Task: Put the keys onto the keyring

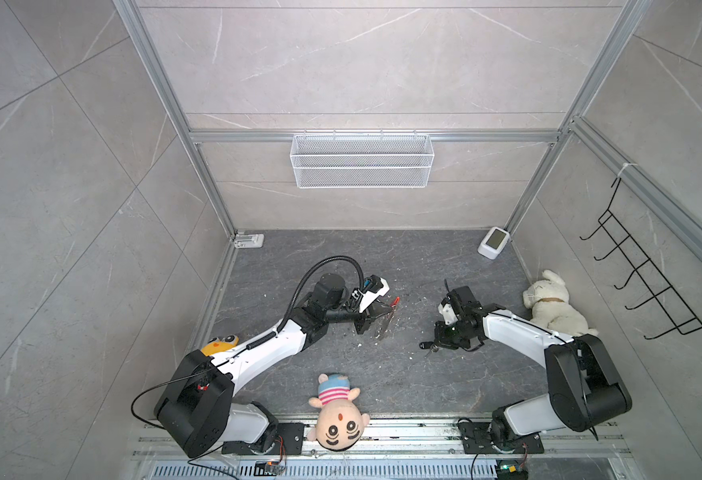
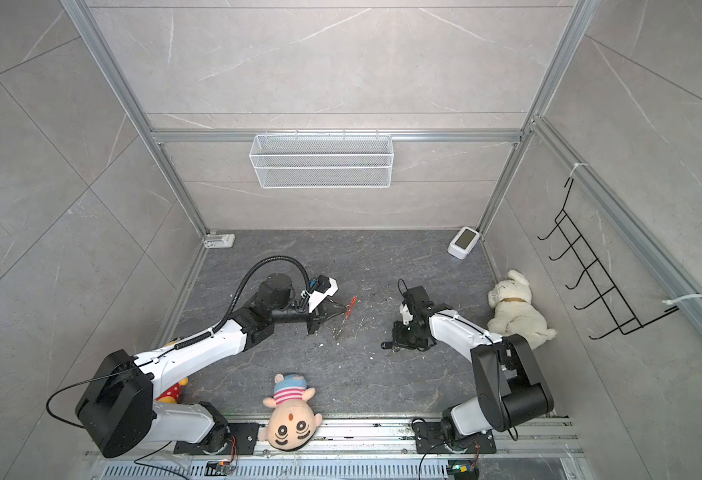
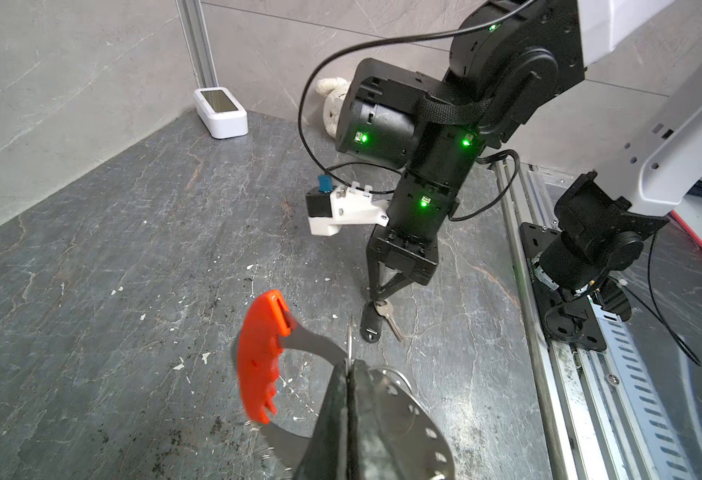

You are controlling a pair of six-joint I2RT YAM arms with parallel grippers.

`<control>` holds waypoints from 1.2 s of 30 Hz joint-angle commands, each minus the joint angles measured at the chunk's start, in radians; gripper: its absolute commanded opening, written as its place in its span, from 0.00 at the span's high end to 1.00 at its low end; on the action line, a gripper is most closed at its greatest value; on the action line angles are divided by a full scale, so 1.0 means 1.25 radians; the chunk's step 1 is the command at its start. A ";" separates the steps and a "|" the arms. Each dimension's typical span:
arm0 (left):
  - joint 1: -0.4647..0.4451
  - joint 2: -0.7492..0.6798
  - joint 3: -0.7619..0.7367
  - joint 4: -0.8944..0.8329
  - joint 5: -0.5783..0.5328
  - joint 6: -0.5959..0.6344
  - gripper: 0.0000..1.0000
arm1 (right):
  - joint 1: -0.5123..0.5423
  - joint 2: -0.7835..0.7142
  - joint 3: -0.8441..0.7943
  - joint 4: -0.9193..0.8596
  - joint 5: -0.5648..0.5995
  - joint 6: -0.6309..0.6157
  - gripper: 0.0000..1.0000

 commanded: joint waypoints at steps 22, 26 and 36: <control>0.014 0.013 0.039 0.129 0.188 -0.094 1.00 | 0.064 -0.415 -0.022 0.328 -0.450 -0.052 0.66; 0.017 0.017 0.058 0.126 0.213 -0.102 1.00 | 0.074 -0.380 0.021 0.313 -0.467 -0.073 0.68; 0.018 0.035 0.078 0.135 0.254 -0.125 1.00 | 0.107 -0.332 0.055 0.324 -0.465 -0.081 0.77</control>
